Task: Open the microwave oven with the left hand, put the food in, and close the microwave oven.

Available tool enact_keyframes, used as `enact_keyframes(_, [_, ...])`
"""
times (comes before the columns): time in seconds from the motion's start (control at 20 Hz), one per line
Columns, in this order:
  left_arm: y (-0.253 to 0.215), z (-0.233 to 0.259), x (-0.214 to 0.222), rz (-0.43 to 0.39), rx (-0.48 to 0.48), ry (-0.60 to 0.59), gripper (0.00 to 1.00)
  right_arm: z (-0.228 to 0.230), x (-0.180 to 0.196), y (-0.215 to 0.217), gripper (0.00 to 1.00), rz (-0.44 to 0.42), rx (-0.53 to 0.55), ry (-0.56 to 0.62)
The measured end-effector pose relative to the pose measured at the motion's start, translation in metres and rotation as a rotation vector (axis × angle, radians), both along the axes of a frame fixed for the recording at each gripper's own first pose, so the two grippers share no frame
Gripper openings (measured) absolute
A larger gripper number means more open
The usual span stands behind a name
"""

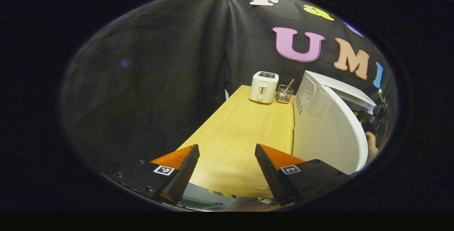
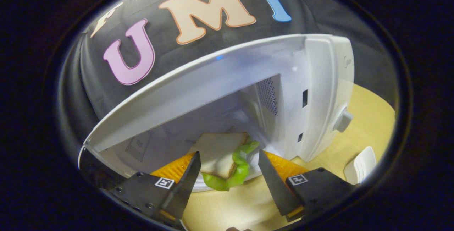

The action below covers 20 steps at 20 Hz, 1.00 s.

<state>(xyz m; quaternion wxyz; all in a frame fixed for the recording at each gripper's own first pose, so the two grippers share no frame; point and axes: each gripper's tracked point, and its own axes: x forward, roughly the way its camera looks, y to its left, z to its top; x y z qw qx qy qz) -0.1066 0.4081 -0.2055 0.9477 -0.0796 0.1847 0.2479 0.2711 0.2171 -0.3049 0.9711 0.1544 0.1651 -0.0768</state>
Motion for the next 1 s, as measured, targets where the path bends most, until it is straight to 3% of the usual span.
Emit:
enact_keyframes(0.25, [-0.011, 0.001, 0.007, -0.049, -0.003, -0.003, 0.67, 0.025, -0.041, -0.001, 0.99, 0.061, -0.047, -0.017])
enact_keyframes(0.35, [-0.017, 0.001, 0.007, -0.071, -0.003, 0.005, 0.46, 0.035, -0.058, -0.007, 0.99, 0.075, -0.083, -0.021])
enact_keyframes(0.7, [-0.030, -0.005, 0.001, -0.122, 0.038, 0.059, 0.03, 0.078, -0.119, -0.021, 1.00, 0.110, -0.189, -0.067])
enact_keyframes(1.0, [-0.066, -0.003, 0.006, -0.243, 0.078, 0.058, 0.00, 0.111, -0.165, -0.043, 1.00, 0.122, -0.294, -0.114])
